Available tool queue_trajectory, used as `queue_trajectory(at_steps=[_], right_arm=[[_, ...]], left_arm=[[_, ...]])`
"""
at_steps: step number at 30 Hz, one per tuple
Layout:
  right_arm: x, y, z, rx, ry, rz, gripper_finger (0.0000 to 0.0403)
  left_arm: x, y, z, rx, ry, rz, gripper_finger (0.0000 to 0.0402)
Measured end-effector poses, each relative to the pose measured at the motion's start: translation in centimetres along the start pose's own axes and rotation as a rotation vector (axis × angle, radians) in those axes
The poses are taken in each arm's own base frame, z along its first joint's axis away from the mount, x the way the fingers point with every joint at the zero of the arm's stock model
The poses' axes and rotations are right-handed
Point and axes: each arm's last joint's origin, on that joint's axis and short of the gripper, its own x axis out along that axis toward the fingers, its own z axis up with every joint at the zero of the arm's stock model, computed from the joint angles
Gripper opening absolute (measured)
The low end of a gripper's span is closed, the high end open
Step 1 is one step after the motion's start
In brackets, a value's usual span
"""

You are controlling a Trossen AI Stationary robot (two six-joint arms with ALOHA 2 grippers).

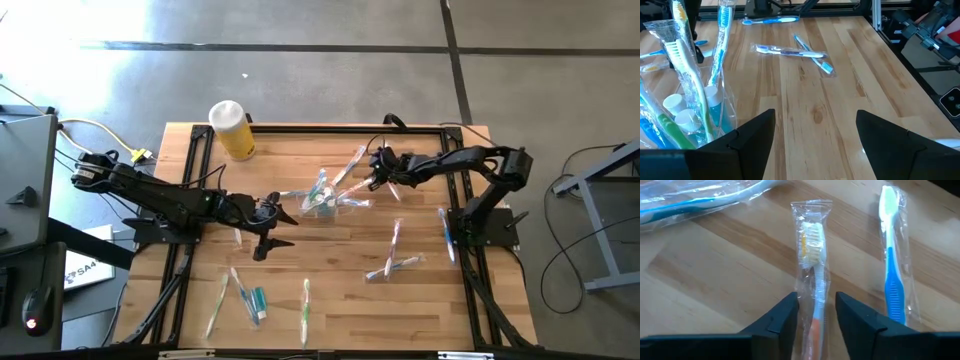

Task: Pick & Place toothbrushing station
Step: Put the top orange toothbrush into the transparent organizer

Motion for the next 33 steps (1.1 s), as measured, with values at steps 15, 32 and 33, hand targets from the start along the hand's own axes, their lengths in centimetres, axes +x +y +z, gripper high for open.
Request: queue_trajectory(at_steps=[15,32,33], right_arm=[[-2.7,0.9,-0.9,-0.168,-0.077,-0.054,0.0008],[-18.8,-1.6,-2.3,-0.115,-0.604,0.091,0.0004],[-19.6,-1.5,-2.6,-0.117,-0.634,0.138,0.0004]], left_arm=[[1.4,0.0,-0.6,0.001,0.018,0.001,0.0271],[1.8,0.3,-0.4,-0.059,-0.033,0.134,0.0271],[1.9,0.3,-0.3,-0.064,-0.043,0.129,0.0271]])
